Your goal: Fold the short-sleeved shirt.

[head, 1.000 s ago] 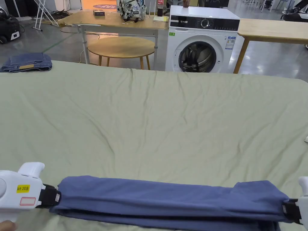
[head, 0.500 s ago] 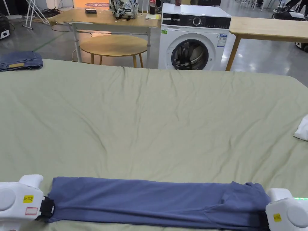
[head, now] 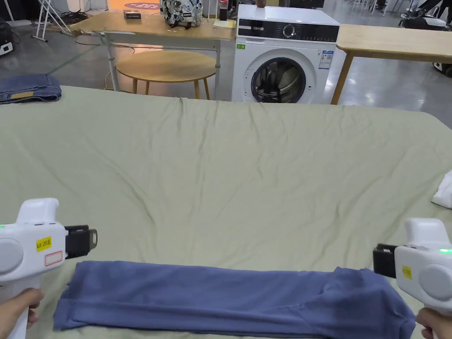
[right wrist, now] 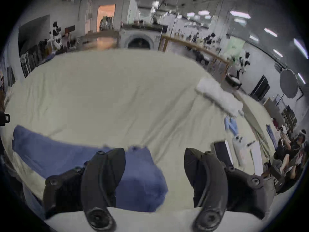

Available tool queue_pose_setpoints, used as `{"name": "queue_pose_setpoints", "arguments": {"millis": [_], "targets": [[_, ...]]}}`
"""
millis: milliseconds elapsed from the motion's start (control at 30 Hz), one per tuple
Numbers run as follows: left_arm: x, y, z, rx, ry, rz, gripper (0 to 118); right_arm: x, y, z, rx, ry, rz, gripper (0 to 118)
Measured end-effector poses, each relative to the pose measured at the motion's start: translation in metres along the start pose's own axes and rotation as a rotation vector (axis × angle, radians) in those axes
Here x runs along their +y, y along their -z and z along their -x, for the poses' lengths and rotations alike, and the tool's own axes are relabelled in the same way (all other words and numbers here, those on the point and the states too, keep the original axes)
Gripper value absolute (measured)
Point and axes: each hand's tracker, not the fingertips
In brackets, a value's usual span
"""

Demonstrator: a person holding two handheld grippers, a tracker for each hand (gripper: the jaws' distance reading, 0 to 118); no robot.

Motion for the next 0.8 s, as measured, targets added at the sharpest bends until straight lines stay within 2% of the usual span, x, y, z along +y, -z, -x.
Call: {"name": "queue_pose_setpoints", "arguments": {"millis": [133, 167, 233, 267, 400, 433, 600, 800], "targets": [[0.011, -0.009, -0.026, 0.032, 0.048, -0.204, 50, 0.013, -0.010, 0.022, 0.077, 0.075, -0.213, 74], [0.013, -0.011, -0.032, 0.044, 0.066, -0.239, 50, 0.015, -0.011, 0.027, 0.083, 0.085, -0.251, 69], [0.016, -0.017, -0.046, 0.048, 0.099, -0.310, 47, 0.020, -0.014, 0.041, 0.064, 0.094, -0.329, 49], [0.017, -0.017, -0.050, 0.051, 0.111, -0.341, 40, 0.022, -0.014, 0.047, 0.061, 0.097, -0.353, 34], [0.019, -0.016, -0.065, 0.114, 0.172, -0.444, 6, 0.026, -0.018, 0.066, 0.103, 0.138, -0.413, 4], [0.019, -0.016, -0.067, 0.117, 0.172, -0.455, 1, 0.025, -0.019, 0.070, 0.093, 0.141, -0.439, 3], [0.016, -0.021, -0.069, 0.097, 0.152, -0.542, 0, 0.021, -0.026, 0.078, 0.084, 0.148, -0.554, 0], [0.019, -0.023, -0.063, 0.076, 0.129, -0.489, 0, 0.024, -0.039, 0.085, 0.075, 0.111, -0.635, 0]]}}
